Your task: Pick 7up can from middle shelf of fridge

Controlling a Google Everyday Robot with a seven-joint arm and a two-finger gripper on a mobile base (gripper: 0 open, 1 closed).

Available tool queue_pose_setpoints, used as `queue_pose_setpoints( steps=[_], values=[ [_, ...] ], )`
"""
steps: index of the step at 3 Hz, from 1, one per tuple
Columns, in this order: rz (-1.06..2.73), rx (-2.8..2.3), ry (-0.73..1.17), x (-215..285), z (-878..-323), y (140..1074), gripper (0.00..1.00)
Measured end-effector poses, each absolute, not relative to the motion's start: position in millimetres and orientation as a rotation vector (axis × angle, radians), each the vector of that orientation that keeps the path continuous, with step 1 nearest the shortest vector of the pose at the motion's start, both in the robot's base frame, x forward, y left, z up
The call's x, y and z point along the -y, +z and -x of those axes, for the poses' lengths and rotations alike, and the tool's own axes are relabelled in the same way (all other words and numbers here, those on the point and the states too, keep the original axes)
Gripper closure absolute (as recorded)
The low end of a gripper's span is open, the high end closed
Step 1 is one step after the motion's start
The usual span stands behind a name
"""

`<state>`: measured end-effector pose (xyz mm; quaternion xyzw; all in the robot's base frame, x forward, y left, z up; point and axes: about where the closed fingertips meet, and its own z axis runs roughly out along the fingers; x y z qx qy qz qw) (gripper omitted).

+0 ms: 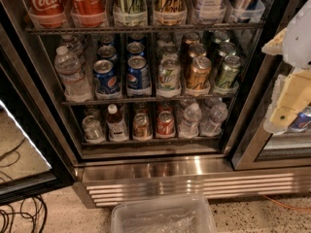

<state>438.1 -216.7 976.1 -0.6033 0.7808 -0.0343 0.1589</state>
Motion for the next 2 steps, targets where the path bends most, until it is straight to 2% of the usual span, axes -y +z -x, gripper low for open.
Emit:
queue_pose_setpoints(
  steps=[2],
  values=[
    [1.658, -2.22, -0.037, 210, -449, 964, 0.0]
  ],
)
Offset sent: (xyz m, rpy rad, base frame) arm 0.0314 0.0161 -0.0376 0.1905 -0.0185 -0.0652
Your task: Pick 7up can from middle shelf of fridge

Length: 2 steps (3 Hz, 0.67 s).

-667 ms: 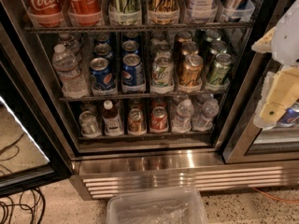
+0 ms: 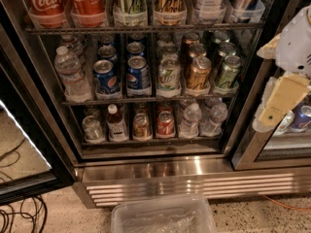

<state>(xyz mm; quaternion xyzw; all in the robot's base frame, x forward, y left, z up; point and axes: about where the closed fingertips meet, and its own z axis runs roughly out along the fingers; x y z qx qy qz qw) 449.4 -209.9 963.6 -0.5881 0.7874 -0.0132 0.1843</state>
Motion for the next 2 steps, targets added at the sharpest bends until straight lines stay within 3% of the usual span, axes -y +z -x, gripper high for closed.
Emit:
queue_pose_setpoints(
  steps=[2],
  values=[
    [1.535, -2.151, -0.021, 191, -478, 946, 0.0]
  ],
)
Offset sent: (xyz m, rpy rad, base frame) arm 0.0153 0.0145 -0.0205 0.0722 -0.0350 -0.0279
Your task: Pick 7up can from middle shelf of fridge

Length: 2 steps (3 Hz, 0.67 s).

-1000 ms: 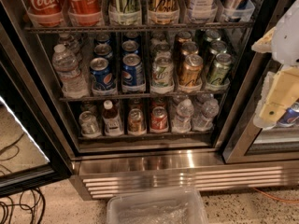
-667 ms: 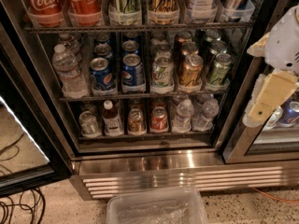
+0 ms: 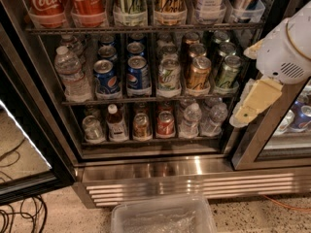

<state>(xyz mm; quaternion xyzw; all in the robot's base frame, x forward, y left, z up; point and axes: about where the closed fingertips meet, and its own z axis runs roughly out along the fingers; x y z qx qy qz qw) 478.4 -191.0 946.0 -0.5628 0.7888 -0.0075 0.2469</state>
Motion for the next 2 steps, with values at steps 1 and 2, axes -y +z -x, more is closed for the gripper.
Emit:
queue_pose_setpoints(
  steps=[1, 2],
  values=[
    [1.535, -2.151, -0.02, 191, -478, 946, 0.0],
    [1.426, -2.166, 0.008, 184, -495, 934, 0.0]
  ],
)
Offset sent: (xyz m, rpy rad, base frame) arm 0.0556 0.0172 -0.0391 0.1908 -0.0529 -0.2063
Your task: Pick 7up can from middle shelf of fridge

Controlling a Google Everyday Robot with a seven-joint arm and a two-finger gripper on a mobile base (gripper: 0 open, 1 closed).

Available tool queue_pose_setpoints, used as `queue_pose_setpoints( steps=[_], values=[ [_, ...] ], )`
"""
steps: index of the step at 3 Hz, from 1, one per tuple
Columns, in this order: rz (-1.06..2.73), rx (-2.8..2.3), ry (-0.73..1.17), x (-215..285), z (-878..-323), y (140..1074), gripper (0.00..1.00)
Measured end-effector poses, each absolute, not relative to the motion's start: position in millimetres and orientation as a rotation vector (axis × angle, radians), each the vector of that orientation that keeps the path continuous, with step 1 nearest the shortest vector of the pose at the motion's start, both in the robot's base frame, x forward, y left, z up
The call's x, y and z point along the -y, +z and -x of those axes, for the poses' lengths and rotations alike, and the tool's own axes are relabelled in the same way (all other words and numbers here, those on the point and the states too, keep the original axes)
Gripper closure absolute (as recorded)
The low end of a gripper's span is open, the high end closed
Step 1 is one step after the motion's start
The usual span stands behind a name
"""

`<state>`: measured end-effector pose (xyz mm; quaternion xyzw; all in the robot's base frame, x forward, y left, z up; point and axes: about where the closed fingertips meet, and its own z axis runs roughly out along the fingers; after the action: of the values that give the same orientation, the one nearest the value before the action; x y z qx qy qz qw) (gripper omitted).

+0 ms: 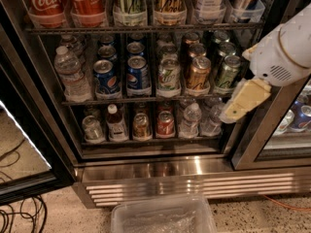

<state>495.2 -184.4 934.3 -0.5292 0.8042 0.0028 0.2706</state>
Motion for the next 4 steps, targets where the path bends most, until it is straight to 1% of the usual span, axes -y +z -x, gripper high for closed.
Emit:
queue_pose_setpoints(
  steps=[1, 2, 4],
  values=[
    [1.247, -2.159, 0.049, 175, -518, 919, 0.0],
    [1.125, -2.1, 0.077, 156, -539, 913, 0.0],
    [1.098, -2.063, 0.053, 155, -548, 922, 0.0]
  ],
)
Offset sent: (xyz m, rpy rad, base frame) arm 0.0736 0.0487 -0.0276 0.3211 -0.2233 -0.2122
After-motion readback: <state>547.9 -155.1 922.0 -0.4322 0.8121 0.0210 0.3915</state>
